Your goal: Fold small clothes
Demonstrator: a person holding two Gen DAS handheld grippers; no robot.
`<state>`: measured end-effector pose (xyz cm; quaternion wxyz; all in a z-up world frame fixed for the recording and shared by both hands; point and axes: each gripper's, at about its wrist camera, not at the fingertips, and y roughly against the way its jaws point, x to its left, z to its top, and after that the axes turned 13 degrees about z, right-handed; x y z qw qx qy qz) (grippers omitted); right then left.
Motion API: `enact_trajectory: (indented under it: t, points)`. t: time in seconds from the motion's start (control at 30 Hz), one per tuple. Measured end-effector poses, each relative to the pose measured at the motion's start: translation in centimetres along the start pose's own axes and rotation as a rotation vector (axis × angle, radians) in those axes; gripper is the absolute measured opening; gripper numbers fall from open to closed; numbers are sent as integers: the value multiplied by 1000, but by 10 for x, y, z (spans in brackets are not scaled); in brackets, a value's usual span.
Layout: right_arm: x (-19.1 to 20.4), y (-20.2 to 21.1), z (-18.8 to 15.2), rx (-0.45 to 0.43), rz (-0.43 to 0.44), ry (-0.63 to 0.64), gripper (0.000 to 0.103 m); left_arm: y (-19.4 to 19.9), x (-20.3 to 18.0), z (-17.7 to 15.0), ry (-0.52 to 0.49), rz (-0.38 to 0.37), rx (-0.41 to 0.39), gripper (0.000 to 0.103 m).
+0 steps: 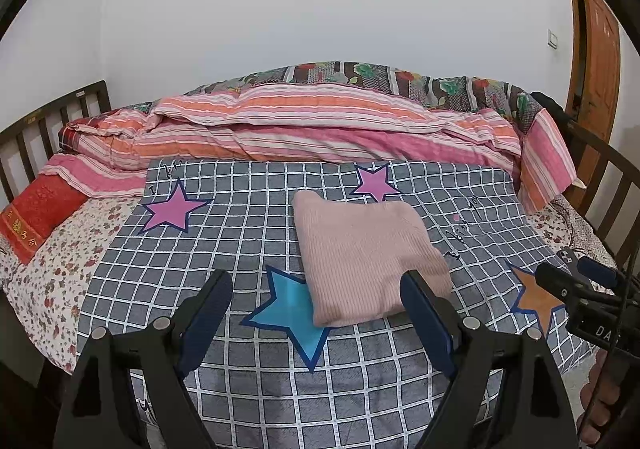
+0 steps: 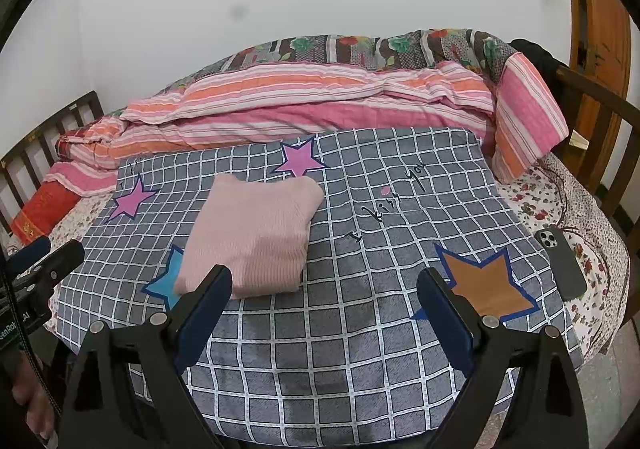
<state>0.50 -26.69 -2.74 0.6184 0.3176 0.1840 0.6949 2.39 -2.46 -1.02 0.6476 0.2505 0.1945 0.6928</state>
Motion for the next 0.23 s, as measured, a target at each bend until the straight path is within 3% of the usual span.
enact_trajectory:
  t: [0.23]
  points:
    - [1,1,0,-1,0,2,92,0,0,-1,1,-1,-2,85]
